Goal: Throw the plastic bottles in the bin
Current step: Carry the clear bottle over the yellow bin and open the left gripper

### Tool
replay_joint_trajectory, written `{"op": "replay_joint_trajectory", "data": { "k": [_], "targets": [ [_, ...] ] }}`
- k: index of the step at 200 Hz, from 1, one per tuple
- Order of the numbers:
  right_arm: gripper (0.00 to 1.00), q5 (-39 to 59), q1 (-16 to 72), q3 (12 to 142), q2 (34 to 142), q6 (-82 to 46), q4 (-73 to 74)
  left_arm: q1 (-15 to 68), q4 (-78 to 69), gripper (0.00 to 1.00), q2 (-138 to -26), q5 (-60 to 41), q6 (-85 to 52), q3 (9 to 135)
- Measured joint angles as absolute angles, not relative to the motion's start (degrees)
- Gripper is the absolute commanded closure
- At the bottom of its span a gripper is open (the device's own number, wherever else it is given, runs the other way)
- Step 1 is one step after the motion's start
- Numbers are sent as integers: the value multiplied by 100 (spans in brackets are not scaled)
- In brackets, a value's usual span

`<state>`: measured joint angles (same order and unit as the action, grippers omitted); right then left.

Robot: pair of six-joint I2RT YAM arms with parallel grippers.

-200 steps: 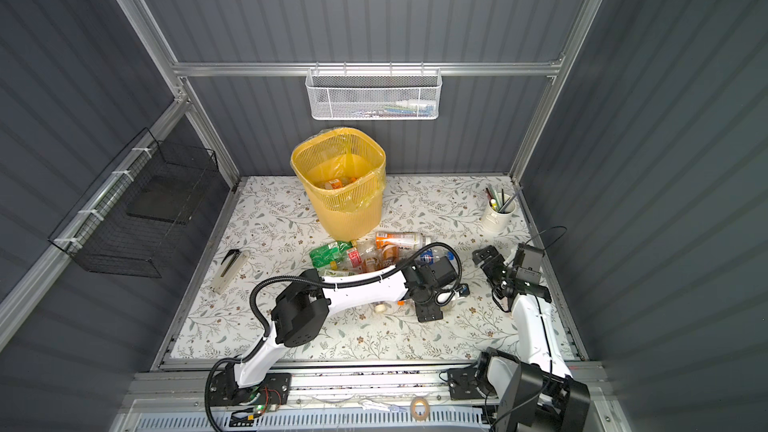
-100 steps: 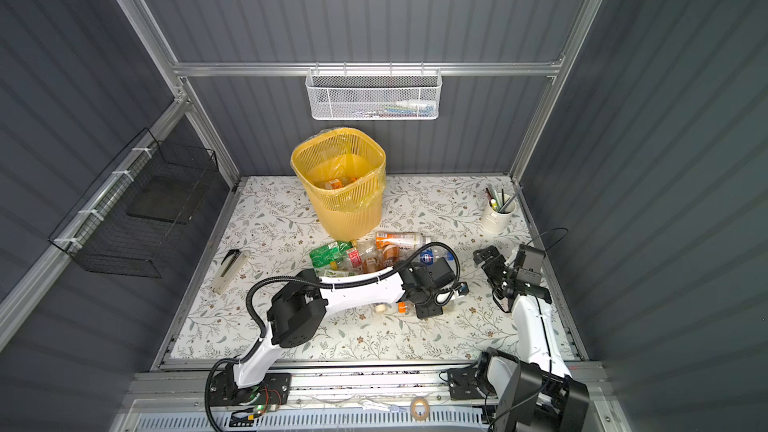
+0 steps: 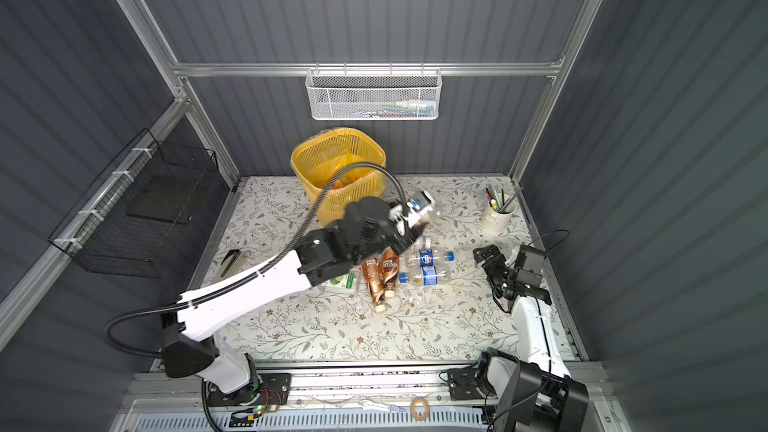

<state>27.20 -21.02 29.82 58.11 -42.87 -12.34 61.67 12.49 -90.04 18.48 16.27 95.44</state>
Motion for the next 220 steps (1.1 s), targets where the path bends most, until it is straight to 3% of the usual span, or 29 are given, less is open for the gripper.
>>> {"op": "replay_joint_trajectory", "data": {
  "k": [23, 42, 74, 92, 115, 186, 220],
  "targets": [
    [1, 2816, -2104, 2971, 5789, -4331, -1181, 5520, 611, 49, -8576, 2102, 1800, 9588],
    [1, 2921, -2102, 2971, 5732, -4351, -1151, 4740, 738, 46, -8943, 1933, 1616, 10361],
    [1, 2987, -2102, 3081, 5655, -4187, -1385, 3763, 1872, 13, -10569, 1723, 1074, 12630],
    [1, 2864, -2104, 3245, 5540, -4010, -1625, 3627, 2473, 1, -11063, 1865, 845, 13137],
    [1, 2779, -2108, 3387, 5376, -3909, -1785, 3719, 2633, 1, -10851, 2147, 661, 12597],
    [1, 2646, -1916, 3391, 5332, -4093, -1955, 4125, 1288, 1, -8687, 2718, 532, 10224],
    [1, 2480, -1616, 3391, 5380, -4333, -1981, 4237, 1028, 1, -8291, 2867, 384, 9275]
  ]
}}
